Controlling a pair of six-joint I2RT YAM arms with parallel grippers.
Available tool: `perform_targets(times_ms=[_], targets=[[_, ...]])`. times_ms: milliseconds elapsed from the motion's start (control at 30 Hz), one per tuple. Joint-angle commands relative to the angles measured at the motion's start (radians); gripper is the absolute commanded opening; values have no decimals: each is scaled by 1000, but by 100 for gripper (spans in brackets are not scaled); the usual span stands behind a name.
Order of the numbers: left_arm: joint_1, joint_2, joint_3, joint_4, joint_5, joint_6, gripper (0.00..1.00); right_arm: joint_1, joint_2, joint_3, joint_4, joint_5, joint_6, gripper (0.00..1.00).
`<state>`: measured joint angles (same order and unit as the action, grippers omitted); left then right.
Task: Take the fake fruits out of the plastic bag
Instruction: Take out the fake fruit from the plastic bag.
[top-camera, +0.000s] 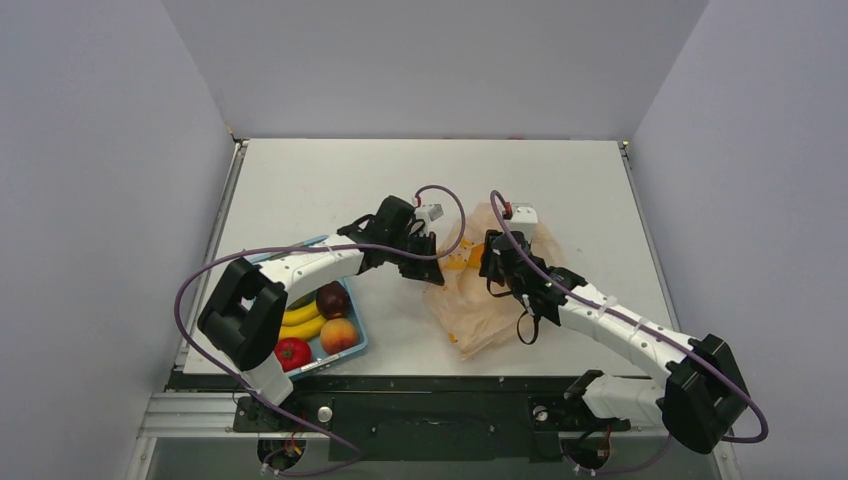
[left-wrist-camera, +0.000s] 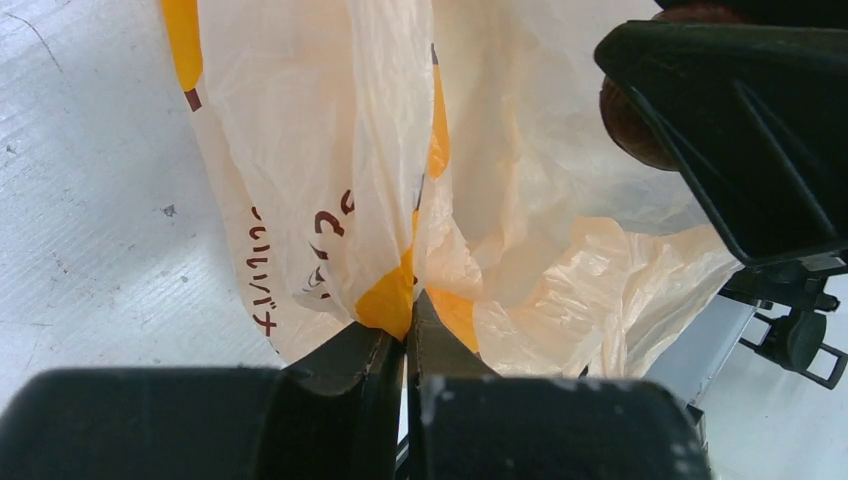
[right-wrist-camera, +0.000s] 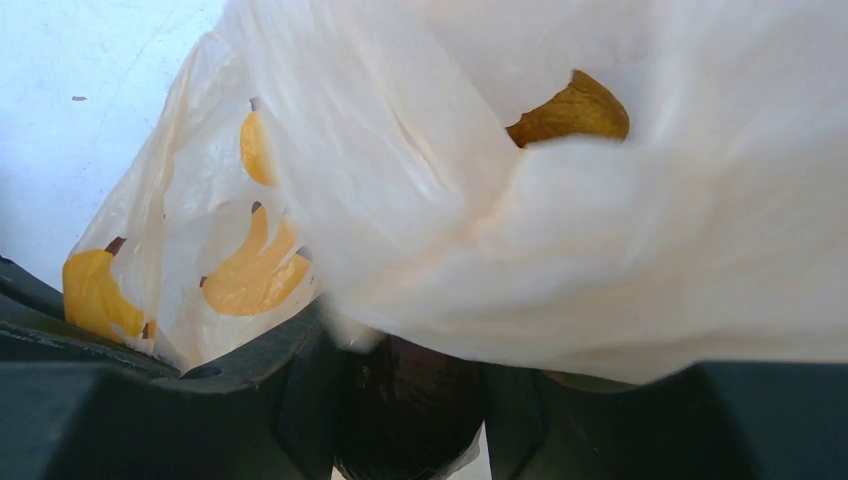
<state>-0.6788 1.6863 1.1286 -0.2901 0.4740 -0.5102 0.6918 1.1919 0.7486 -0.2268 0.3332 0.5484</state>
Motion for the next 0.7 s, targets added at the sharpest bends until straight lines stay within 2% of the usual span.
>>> perform_targets(times_ms=[0, 167, 200, 267, 533, 667], targets=[[1, -4, 46, 9, 26, 30, 5, -6, -50, 37, -10, 1, -16, 0], [4, -40, 55, -13, -11, 55, 25, -8, -67, 47, -17, -24, -17, 0], [6, -54, 57, -18, -25, 65, 33, -8, -67, 52, -17, -31, -15, 0], [16, -81, 59, -29, -55, 80, 38, -7, -69, 63, -17, -51, -11, 0], [111, -243, 53, -54, -186, 133, 46, 45, -80, 129, -33, -68, 2, 0], [210, -328, 37, -42, -213, 144, 48, 83, -70, 170, -43, -61, 3, 0]])
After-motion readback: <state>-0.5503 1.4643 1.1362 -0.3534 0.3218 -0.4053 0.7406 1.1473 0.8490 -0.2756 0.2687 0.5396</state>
